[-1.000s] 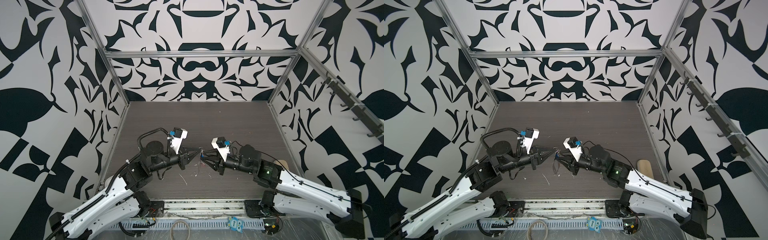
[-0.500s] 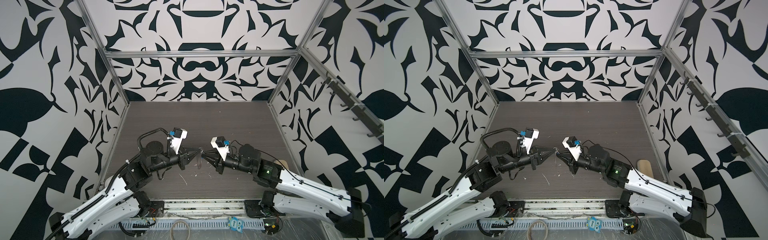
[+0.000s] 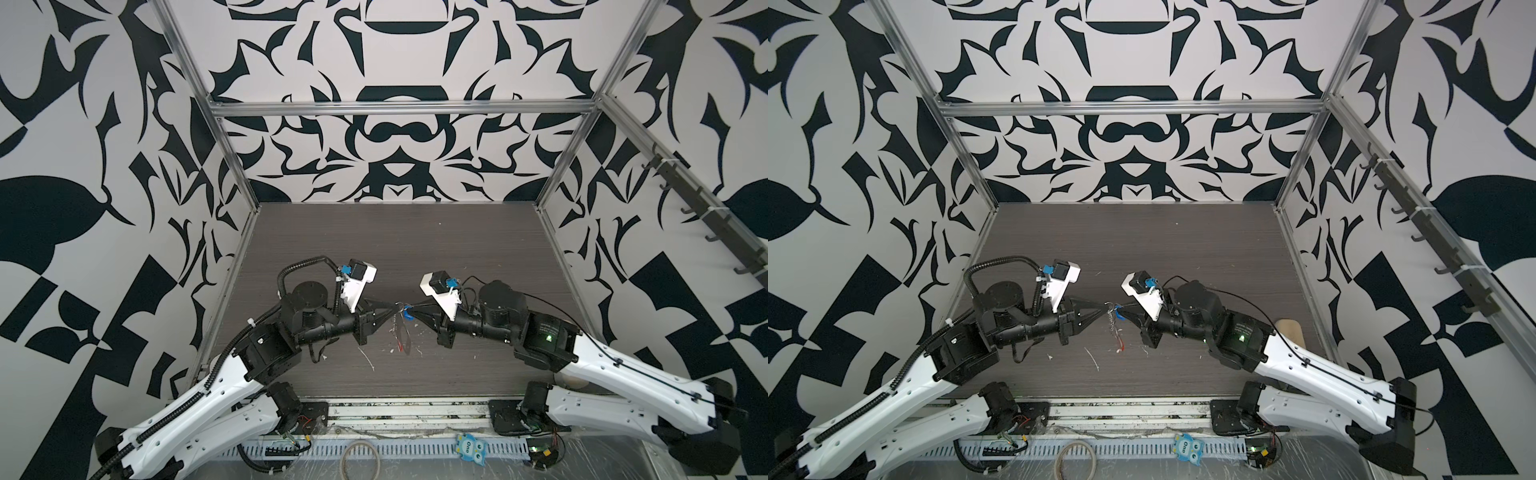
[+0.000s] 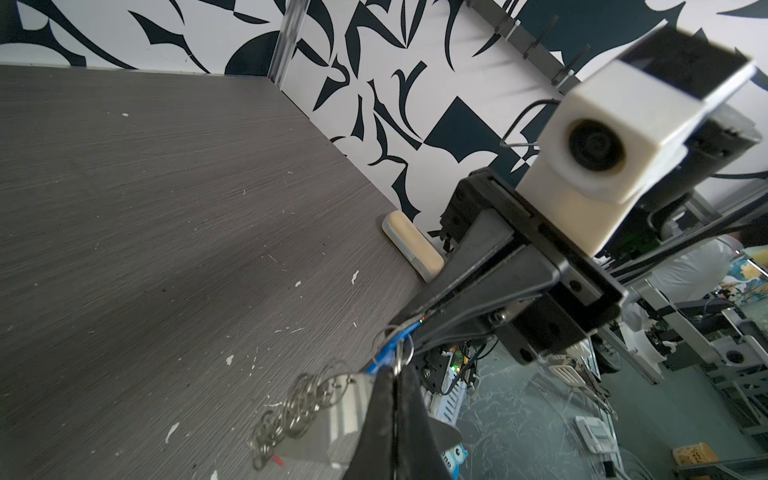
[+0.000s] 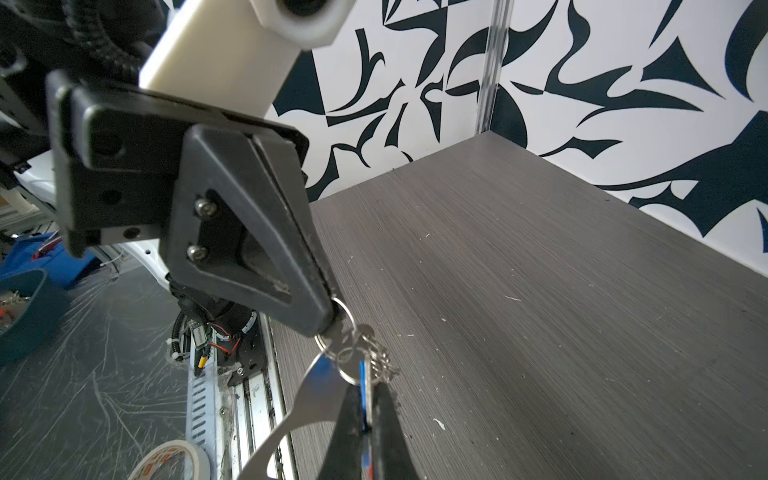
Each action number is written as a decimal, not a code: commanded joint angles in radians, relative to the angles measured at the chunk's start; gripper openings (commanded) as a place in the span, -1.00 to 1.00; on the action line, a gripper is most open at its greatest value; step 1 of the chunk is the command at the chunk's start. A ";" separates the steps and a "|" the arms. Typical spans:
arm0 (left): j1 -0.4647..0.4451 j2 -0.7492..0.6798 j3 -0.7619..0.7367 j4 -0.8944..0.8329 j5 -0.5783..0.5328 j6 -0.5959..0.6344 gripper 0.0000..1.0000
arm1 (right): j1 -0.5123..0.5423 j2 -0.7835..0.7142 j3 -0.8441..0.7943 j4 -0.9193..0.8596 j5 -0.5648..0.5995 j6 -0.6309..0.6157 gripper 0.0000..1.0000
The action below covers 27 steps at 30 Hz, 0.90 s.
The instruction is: Remove the keys from the keyring
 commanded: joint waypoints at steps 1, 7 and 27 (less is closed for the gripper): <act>-0.003 -0.005 0.052 -0.058 0.032 0.039 -1.00 | 0.004 0.015 0.085 -0.085 -0.031 -0.055 -1.00; -0.003 -0.004 0.074 -0.113 0.051 0.062 -1.00 | 0.003 0.048 0.160 -0.162 -0.044 -0.100 -1.00; -0.003 0.005 0.084 -0.137 0.108 0.077 -1.00 | 0.003 0.111 0.281 -0.253 -0.081 -0.168 -1.00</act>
